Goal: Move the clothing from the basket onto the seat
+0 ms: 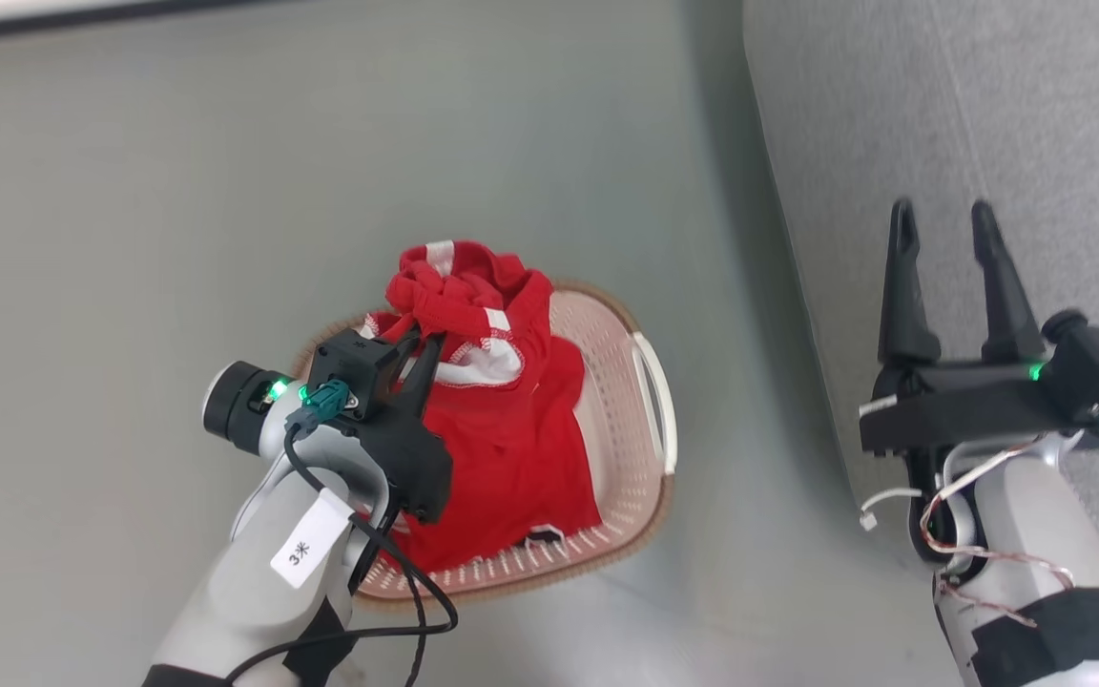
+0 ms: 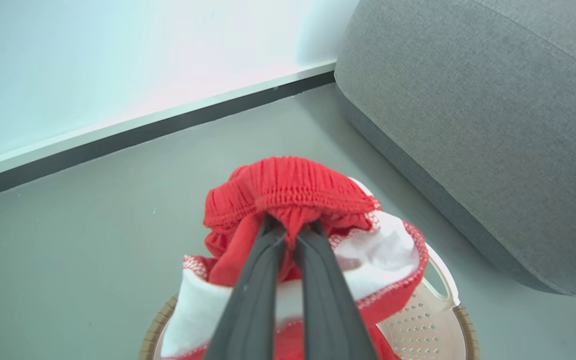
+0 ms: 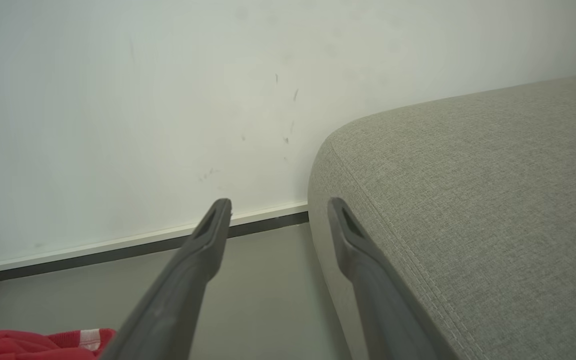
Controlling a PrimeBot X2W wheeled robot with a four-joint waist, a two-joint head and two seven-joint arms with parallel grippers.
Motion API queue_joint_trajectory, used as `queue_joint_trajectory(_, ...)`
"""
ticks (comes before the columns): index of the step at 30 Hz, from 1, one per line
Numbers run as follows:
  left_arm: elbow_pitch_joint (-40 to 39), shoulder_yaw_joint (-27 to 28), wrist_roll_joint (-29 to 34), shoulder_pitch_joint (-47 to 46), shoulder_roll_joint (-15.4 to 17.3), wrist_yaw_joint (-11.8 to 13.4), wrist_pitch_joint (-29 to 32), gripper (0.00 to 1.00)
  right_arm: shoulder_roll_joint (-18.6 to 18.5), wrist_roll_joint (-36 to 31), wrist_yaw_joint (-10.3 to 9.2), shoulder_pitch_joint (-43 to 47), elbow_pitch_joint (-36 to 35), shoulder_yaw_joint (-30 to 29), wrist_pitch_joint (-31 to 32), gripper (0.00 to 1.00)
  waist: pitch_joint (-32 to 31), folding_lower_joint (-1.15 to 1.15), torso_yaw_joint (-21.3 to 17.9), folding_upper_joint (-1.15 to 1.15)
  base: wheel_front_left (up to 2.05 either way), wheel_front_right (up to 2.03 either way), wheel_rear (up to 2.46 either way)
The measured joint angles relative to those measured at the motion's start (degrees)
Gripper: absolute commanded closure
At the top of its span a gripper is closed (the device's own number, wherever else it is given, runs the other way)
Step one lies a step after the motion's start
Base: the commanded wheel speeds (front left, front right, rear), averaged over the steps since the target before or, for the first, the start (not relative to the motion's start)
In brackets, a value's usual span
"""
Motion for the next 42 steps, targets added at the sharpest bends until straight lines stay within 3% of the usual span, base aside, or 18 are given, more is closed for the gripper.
queue_joint_trajectory(13,-4.0,-2.4,-3.1,1.2,-0.3,-0.1,0.0,1.0,0.6,0.0,1.27,5.0,5.0,0.8,0.0,0.0,-11.4,0.0,3.0,0.0,0.0,0.0,0.0)
queue_joint_trajectory(31,-7.0,-7.4,-8.3,6.4,0.4,-0.5,0.0,1.0,1.3,0.1,2.78,16.3,9.0,2.4,0.0,0.0,-27.9,0.0,4.3,0.0,0.0,0.0,0.0)
queue_joint_trajectory(42,-10.7,-8.5,-10.2,8.2,0.7,-0.5,1.2,1.0,1.4,-0.4,4.56,18.1,8.5,5.7,0.0,0.0,-32.7,0.0,5.1,0.0,0.0,0.0,0.0)
